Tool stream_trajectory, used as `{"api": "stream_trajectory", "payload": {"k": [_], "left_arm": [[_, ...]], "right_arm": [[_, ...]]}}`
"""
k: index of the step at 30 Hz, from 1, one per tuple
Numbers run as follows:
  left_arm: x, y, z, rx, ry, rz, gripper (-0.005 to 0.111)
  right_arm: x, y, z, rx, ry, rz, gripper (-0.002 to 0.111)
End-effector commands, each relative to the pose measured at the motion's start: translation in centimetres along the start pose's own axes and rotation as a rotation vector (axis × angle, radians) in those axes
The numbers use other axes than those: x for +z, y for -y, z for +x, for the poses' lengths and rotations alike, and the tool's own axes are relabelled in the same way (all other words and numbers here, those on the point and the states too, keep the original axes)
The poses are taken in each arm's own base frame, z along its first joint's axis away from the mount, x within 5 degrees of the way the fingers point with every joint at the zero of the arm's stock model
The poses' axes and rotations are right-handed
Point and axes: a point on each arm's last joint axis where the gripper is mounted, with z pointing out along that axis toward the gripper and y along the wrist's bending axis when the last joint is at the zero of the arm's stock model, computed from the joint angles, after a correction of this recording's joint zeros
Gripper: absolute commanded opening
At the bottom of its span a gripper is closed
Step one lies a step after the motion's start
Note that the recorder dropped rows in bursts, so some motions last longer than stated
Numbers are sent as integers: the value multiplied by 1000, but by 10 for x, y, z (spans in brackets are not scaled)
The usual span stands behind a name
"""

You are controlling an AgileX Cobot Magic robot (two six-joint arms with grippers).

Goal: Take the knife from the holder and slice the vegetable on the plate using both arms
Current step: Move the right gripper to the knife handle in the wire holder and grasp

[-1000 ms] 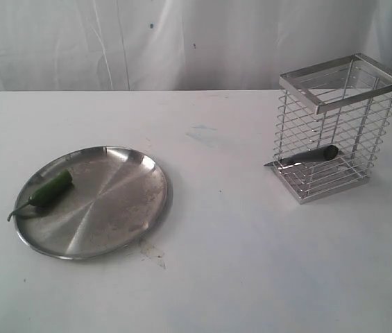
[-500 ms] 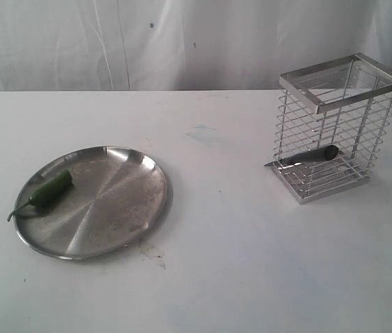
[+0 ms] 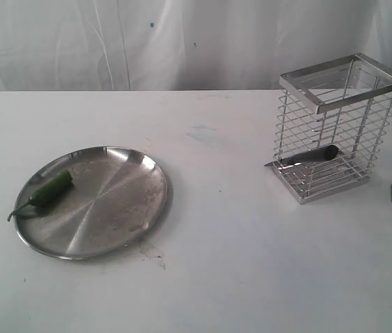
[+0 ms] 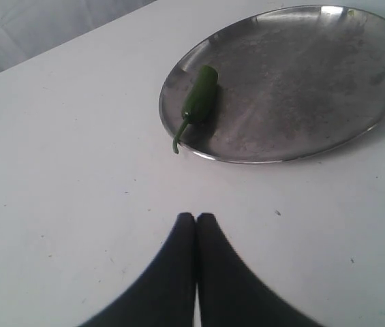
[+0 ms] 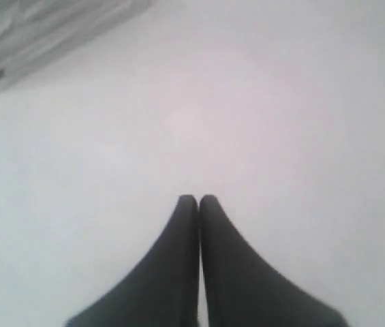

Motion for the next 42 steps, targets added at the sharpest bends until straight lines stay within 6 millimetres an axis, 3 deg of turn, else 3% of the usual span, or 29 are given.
{"api": "stream_trajectory", "payload": {"k": [1,5,15,17,23,25,34,37,42], "left_arm": [[0,1,0,-9,5,9,0],[0,1,0,-9,5,9,0],[0,1,0,-9,5,9,0],[0,1,0,-9,5,9,0],[0,1,0,-9,5,9,0],[0,1,0,-9,5,9,0],[0,1,0,-9,5,9,0],[0,1,0,-9,5,9,0],[0,1,0,-9,5,9,0]], "right_arm": [[8,-41,-12,-179,-258,-429,0],[1,-58,-21,-246,-289,-661,0],[-1,-60,-35,-181,-201,-645,4],[-2,-60,-33,-154,-230,-652,14],[0,-60,-38,-124,-186,-637,57],[2,-58,-41,-94,-154,-608,63],[8,-53,-61,208,-5,-530,62],[10,-58,-65,307,-12,-588,62],[29,-60,-62,373,-89,-594,62]]}}
